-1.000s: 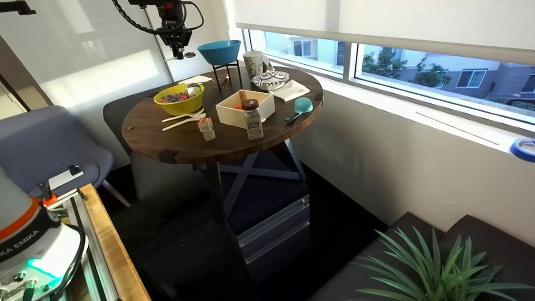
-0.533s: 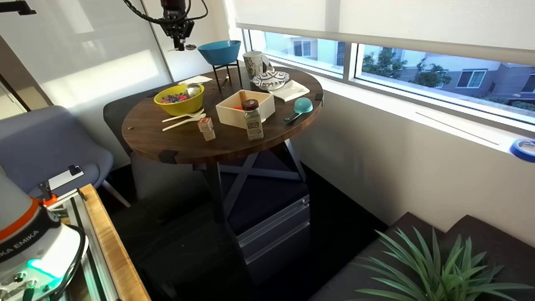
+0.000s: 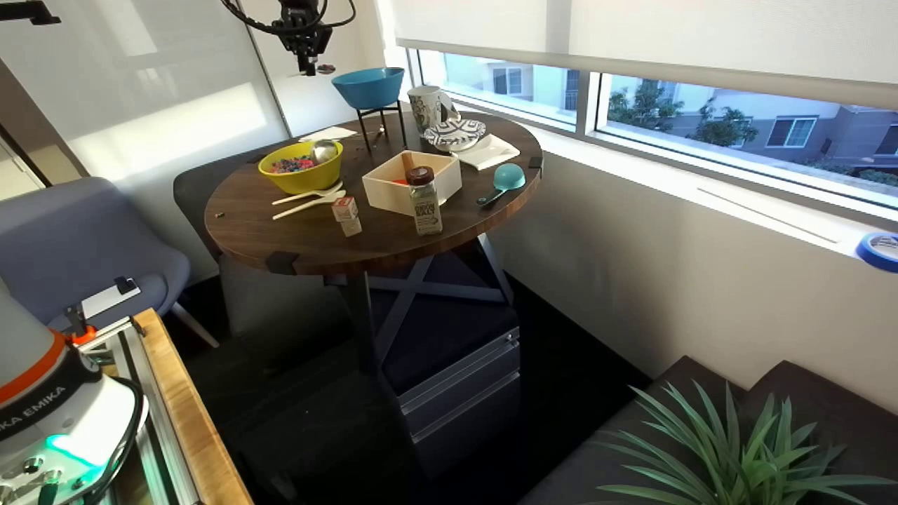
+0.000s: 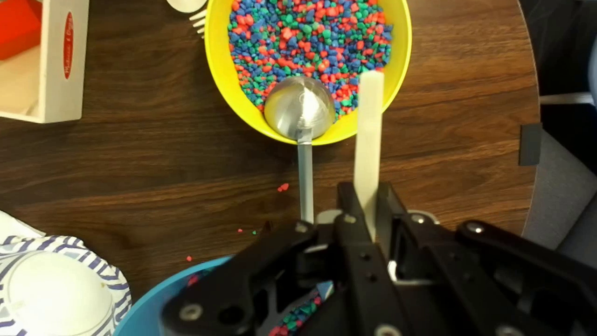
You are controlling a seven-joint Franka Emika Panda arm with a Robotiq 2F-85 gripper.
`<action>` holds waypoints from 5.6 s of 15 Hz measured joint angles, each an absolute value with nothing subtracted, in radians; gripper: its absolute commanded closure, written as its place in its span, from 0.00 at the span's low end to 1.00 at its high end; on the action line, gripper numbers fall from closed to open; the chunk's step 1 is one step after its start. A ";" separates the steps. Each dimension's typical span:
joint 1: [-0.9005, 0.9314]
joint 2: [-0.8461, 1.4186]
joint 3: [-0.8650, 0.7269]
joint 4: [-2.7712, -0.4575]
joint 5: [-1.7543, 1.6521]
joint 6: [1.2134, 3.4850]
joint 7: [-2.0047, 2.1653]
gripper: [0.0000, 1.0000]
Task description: Pick up the far right white spoon, scoop a spoonful of the substance from the yellow bowl and pour it into the blue bowl, put the white spoon back onto the table
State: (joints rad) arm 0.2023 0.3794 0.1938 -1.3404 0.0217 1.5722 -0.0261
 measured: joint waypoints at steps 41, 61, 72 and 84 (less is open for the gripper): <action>0.543 0.531 0.076 -1.299 -1.043 1.616 0.346 0.97; 0.393 0.292 0.138 -1.365 -0.664 1.346 0.321 0.97; 0.168 -0.023 0.116 -1.890 -0.179 1.765 0.348 0.97; 0.109 -0.227 0.116 -2.371 -0.161 2.095 0.431 0.86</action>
State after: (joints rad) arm 0.1092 -0.2269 0.1158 -2.3708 -0.1606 2.0951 0.4310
